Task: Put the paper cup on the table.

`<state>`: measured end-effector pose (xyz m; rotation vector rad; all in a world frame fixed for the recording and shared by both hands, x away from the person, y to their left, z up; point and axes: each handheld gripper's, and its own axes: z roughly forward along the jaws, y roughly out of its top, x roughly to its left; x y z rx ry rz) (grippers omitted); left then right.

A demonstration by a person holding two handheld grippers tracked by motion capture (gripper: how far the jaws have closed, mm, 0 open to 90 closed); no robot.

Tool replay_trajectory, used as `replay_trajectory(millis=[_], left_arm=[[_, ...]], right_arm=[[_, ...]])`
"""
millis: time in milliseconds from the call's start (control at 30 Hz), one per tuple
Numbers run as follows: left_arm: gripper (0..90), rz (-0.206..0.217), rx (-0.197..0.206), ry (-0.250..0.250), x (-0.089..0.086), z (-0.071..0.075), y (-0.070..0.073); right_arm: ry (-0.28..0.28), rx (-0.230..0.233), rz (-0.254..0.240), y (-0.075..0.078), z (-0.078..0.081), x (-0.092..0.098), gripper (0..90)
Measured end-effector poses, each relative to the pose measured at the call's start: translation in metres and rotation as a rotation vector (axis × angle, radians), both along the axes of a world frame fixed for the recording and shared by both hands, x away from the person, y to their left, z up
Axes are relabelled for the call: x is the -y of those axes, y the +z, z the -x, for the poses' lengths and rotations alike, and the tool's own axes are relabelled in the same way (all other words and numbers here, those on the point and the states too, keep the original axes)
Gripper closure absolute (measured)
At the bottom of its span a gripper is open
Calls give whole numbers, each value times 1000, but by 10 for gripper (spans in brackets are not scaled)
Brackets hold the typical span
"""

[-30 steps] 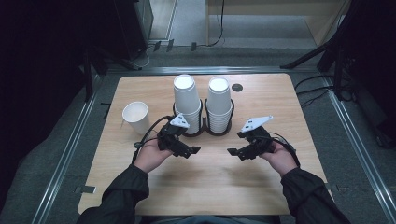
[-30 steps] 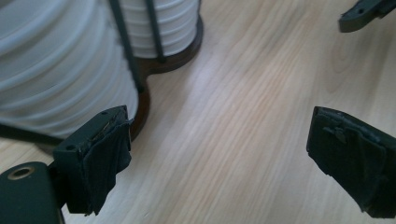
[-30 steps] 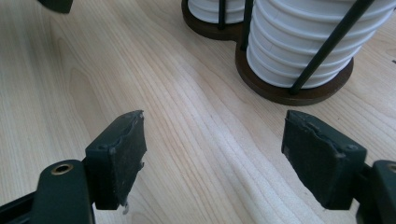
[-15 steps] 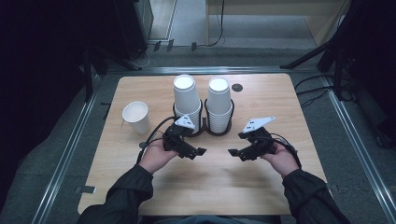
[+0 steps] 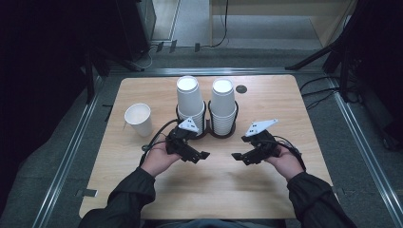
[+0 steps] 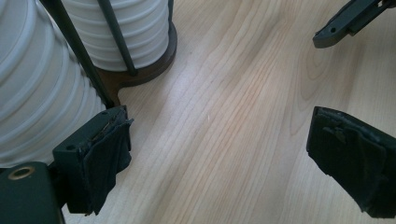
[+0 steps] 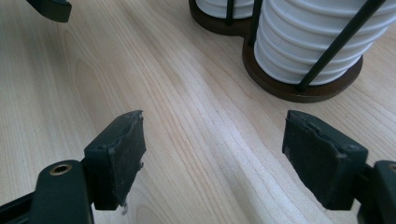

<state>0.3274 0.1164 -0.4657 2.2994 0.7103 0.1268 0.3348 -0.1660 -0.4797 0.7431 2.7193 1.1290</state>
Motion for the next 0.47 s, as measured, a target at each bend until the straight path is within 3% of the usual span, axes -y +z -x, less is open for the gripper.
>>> replay_trajectory(millis=[167,467], left_arm=[[70,13,-20,-3,0,0,0],[70,7,-12,-2,-1,1,1]], right_arm=[[4,3,7,0,1,0,214],[3,10,-3,2,0,2,214]])
